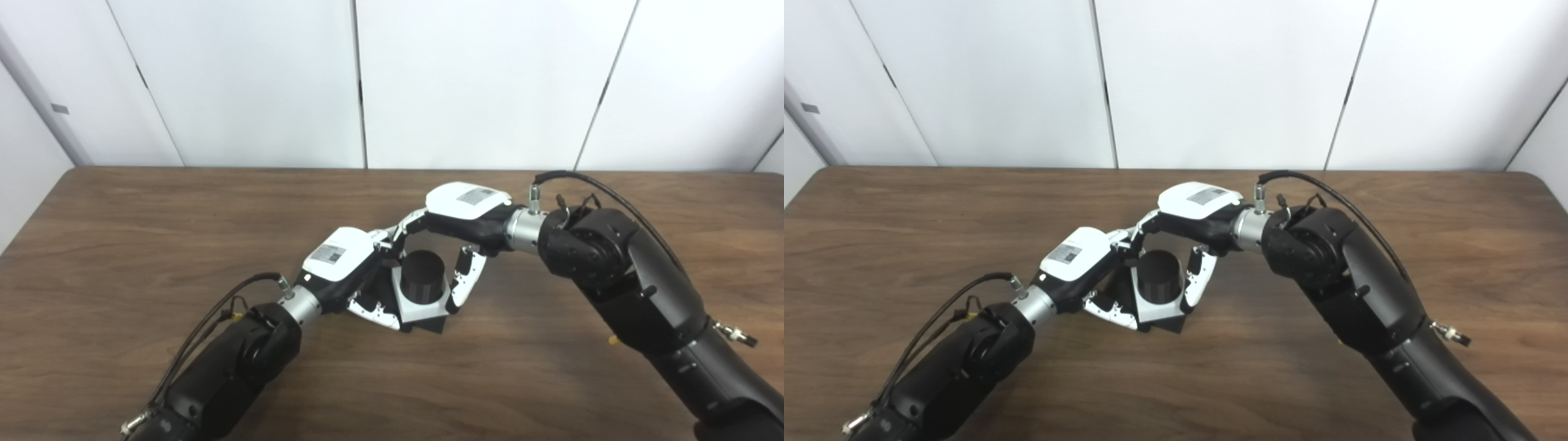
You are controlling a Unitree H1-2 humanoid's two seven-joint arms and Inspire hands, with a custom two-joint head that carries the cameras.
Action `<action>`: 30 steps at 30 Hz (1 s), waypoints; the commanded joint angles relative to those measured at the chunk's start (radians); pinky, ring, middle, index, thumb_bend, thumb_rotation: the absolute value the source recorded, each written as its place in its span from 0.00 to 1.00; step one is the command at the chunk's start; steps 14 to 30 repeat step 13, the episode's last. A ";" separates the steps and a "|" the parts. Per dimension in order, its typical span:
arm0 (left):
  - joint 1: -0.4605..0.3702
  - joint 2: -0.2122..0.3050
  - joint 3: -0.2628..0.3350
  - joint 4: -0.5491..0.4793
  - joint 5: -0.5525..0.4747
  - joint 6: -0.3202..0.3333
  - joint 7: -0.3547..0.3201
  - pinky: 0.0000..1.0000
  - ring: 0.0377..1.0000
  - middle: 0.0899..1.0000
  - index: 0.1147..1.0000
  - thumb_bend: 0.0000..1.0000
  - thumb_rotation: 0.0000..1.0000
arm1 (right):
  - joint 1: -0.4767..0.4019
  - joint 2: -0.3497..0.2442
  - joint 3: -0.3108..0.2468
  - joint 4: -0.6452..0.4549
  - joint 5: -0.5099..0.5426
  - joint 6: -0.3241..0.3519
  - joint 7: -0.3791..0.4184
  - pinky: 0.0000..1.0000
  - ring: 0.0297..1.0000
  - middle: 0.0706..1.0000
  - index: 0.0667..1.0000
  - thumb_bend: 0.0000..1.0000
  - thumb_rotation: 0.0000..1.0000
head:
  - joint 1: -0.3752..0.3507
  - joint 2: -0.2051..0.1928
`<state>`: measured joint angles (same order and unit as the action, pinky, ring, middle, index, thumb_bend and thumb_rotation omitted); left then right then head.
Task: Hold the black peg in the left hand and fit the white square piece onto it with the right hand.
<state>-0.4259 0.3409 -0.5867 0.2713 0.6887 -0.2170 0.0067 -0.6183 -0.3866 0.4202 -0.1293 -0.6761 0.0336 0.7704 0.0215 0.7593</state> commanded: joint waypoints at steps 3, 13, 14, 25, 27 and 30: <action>0.063 -0.030 -0.078 0.050 0.008 0.005 -0.149 0.65 0.86 0.94 0.43 0.52 0.07 | -0.058 -0.037 -0.067 -0.050 0.028 0.002 -0.037 0.71 0.81 0.81 0.78 0.91 0.16 | 0.000 -0.002; 0.062 -0.027 -0.080 0.057 0.015 -0.001 -0.143 0.64 0.85 0.94 0.43 0.52 0.07 | 0.007 -0.073 -0.234 -0.040 0.098 0.002 -0.154 0.65 0.77 0.77 0.73 0.84 0.11 | -0.002 -0.009; 0.062 -0.027 -0.080 0.057 0.015 -0.001 -0.143 0.64 0.85 0.94 0.43 0.52 0.07 | 0.007 -0.073 -0.234 -0.040 0.098 0.002 -0.154 0.65 0.77 0.77 0.73 0.84 0.11 | -0.002 -0.009; 0.062 -0.027 -0.080 0.057 0.015 -0.001 -0.143 0.64 0.85 0.94 0.43 0.52 0.07 | 0.007 -0.073 -0.234 -0.040 0.098 0.002 -0.154 0.65 0.77 0.77 0.73 0.84 0.11 | -0.002 -0.009; 0.062 -0.027 -0.080 0.057 0.015 -0.001 -0.143 0.64 0.85 0.94 0.43 0.52 0.07 | 0.007 -0.073 -0.234 -0.040 0.098 0.002 -0.154 0.65 0.77 0.77 0.73 0.84 0.11 | -0.002 -0.009; 0.062 -0.027 -0.080 0.057 0.015 -0.001 -0.143 0.64 0.85 0.94 0.43 0.52 0.07 | 0.007 -0.073 -0.234 -0.040 0.098 0.002 -0.154 0.65 0.77 0.77 0.73 0.84 0.11 | -0.002 -0.009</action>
